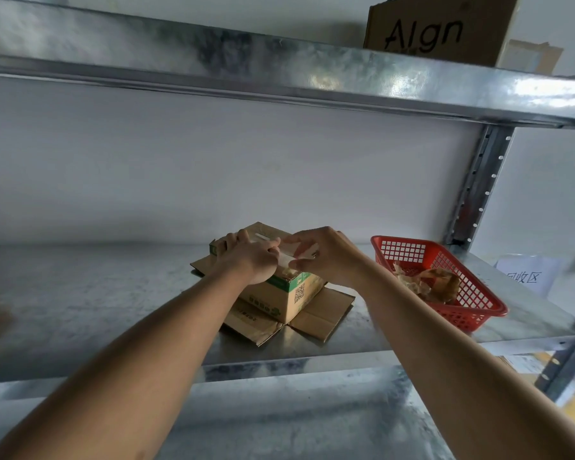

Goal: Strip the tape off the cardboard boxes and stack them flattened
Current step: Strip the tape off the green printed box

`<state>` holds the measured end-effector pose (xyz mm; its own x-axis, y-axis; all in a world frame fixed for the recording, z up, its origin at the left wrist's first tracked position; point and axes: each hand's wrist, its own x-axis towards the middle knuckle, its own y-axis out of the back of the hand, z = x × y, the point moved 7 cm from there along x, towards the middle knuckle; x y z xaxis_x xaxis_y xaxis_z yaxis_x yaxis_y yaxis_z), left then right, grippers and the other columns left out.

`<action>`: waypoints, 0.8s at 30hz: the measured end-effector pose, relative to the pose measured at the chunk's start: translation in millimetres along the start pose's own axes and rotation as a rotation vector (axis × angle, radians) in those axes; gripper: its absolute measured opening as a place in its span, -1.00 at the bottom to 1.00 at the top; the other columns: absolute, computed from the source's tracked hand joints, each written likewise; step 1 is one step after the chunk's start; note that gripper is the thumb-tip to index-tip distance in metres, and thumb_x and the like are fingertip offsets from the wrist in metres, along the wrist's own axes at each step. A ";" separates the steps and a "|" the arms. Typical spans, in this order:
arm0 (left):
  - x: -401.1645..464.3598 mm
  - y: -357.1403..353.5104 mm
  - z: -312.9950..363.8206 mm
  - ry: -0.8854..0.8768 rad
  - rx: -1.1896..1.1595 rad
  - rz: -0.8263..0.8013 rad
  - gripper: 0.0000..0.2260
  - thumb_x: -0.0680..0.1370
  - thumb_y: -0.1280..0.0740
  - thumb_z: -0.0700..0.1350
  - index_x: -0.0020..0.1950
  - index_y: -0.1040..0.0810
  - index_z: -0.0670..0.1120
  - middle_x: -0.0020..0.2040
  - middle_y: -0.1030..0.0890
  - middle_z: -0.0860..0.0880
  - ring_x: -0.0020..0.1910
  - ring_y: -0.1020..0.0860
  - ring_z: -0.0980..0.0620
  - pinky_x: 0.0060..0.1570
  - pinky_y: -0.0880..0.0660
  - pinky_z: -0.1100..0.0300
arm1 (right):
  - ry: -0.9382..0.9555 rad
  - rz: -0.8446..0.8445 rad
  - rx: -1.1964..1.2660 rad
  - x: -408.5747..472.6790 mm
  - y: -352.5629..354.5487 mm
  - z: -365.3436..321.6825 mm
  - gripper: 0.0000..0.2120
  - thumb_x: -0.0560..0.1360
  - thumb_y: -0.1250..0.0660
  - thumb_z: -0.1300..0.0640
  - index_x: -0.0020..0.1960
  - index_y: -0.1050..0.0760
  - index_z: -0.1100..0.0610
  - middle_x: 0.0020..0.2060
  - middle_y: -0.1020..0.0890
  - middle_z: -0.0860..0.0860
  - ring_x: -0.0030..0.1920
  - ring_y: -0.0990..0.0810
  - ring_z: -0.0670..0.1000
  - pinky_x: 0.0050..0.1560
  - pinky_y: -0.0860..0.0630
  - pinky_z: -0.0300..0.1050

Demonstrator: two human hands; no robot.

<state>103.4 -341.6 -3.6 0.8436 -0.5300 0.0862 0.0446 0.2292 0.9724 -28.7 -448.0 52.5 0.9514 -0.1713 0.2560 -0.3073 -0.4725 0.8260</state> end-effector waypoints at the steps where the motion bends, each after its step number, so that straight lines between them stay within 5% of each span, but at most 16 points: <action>1: -0.2 -0.1 0.5 0.005 0.001 -0.004 -0.56 0.69 0.08 0.18 0.59 -0.10 0.42 0.54 -0.18 -0.13 0.51 -0.10 -0.24 0.43 -0.07 -0.24 | -0.013 -0.019 -0.024 -0.3 -1.7 1.5 -0.66 0.58 -0.46 0.08 0.34 -0.60 -0.08 0.18 -0.68 -0.13 0.14 -0.63 0.05 0.03 -0.64 0.11; 6: -2.5 1.0 1.8 0.015 -0.007 -0.006 -0.54 0.67 0.01 0.17 0.58 -0.10 0.44 0.52 -0.19 -0.13 0.48 -0.10 -0.22 0.40 -0.08 -0.21 | 0.069 -0.028 -0.110 -6.9 -9.7 -4.3 -0.88 0.61 -0.41 0.14 0.12 -0.66 -0.01 0.08 -0.69 -0.13 0.03 -0.63 -0.03 -0.08 -0.60 -0.17; 9: -6.9 3.2 2.1 0.017 -0.009 0.006 -0.53 0.67 0.04 0.15 0.59 -0.11 0.43 0.53 -0.20 -0.16 0.50 -0.11 -0.23 0.43 -0.08 -0.20 | 0.122 -0.003 -0.100 -10.7 -7.1 -12.0 -0.92 0.55 -0.48 0.14 -0.01 -0.63 -0.01 -0.05 -0.69 -0.14 -0.05 -0.65 -0.08 -0.04 -0.65 -0.13; 14: -15.6 7.4 4.3 0.014 -0.036 0.036 -0.55 0.70 0.09 0.14 0.60 -0.17 0.38 0.51 -0.24 -0.15 0.48 -0.16 -0.24 0.43 -0.10 -0.16 | 0.158 0.208 0.068 -29.6 0.1 -12.5 -0.77 0.48 -0.55 0.20 0.07 -0.60 0.00 -0.09 -0.69 -0.14 -0.16 -0.64 -0.20 -0.16 -0.59 -0.35; 18: -18.5 10.4 8.0 0.016 -0.033 0.049 -0.55 0.71 0.11 0.16 0.60 -0.18 0.38 0.49 -0.25 -0.18 0.47 -0.19 -0.28 0.45 -0.10 -0.19 | 0.145 0.439 0.174 -47.1 31.6 -0.1 -0.86 0.50 -0.55 0.10 0.05 -0.70 -0.04 -0.12 -0.71 -0.22 -0.16 -0.63 -0.25 -0.17 -0.50 -0.43; 22: -21.6 4.2 32.5 0.018 -0.022 0.009 -0.54 0.69 0.14 0.19 0.61 -0.13 0.39 0.53 -0.20 -0.17 0.50 -0.15 -0.28 0.45 -0.09 -0.22 | -0.014 0.534 0.187 -61.4 56.2 42.2 -0.82 0.48 -0.57 0.10 0.08 -0.73 0.03 -0.08 -0.75 -0.12 -0.19 -0.69 -0.23 -0.09 -0.63 -0.29; 24: -22.3 -0.4 50.1 0.004 -0.019 -0.008 -0.53 0.69 0.16 0.19 0.61 -0.12 0.39 0.56 -0.17 -0.18 0.53 -0.12 -0.29 0.46 -0.07 -0.24 | -0.061 0.596 0.090 -69.4 68.4 63.1 -0.83 0.47 -0.58 0.08 0.05 -0.75 0.07 -0.05 -0.73 -0.06 -0.28 -0.63 -0.30 -0.18 -0.49 -0.48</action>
<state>57.8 -370.7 5.0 0.8452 -0.5288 0.0780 0.0611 0.2406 0.9687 -117.0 -522.9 59.5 0.6128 -0.4769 0.6301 -0.7900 -0.3506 0.5030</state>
